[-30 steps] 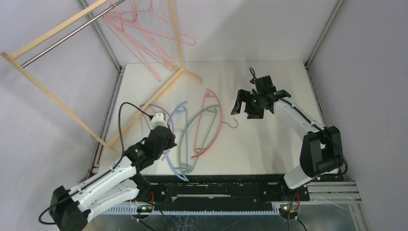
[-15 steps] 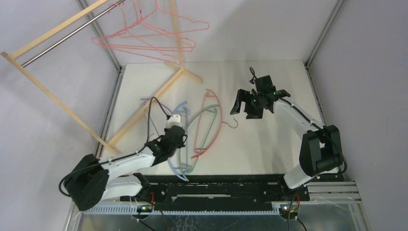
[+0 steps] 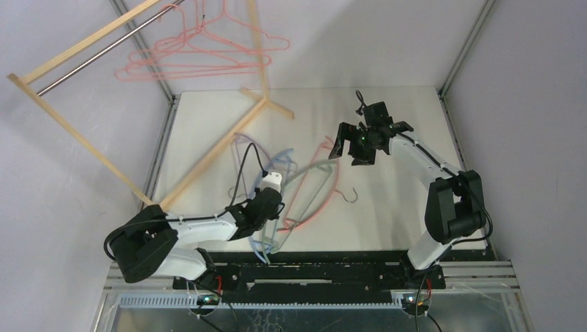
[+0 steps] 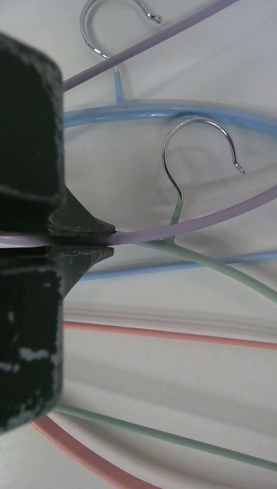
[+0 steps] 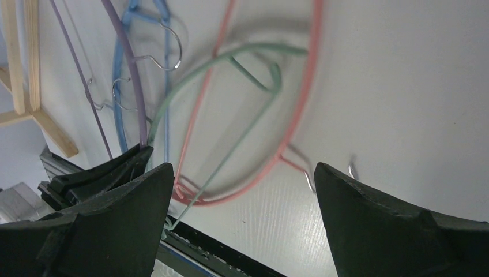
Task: Organize the hangers
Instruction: Adjust the clothesline at the center of the board.
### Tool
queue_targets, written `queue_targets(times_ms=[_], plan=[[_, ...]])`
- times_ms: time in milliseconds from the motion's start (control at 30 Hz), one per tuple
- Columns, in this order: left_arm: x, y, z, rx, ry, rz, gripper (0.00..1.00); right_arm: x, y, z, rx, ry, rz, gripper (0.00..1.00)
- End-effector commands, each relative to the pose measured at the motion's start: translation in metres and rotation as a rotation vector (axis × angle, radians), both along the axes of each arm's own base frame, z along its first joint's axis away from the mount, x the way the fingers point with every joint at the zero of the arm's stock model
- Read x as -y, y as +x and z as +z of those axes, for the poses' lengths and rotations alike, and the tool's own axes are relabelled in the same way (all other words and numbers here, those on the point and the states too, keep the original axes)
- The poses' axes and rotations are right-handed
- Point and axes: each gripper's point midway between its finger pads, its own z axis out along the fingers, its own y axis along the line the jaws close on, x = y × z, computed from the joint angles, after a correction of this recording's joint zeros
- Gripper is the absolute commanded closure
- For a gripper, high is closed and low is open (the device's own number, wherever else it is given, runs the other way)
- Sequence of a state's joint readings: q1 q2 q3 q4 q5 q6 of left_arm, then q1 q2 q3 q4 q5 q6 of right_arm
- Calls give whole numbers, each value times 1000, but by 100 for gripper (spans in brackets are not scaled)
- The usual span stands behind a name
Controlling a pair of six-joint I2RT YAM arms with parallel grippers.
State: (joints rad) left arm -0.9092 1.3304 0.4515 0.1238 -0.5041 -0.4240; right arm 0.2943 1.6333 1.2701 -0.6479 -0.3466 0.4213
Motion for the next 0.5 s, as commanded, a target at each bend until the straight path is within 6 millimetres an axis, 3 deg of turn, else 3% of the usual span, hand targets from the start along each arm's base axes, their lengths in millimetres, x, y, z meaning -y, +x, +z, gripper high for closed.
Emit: queue_targets(times_ms=[0,300,467], plan=[[43,-2,28,37,-112,-127,100,-5,14,9,48,16,5,0],[48,-24,57,76,-138,-171,100,-30,21,8,49,41,40,0],[57,-36,89,110,-170,-212,100,-38,16,1,33,41,63,0]])
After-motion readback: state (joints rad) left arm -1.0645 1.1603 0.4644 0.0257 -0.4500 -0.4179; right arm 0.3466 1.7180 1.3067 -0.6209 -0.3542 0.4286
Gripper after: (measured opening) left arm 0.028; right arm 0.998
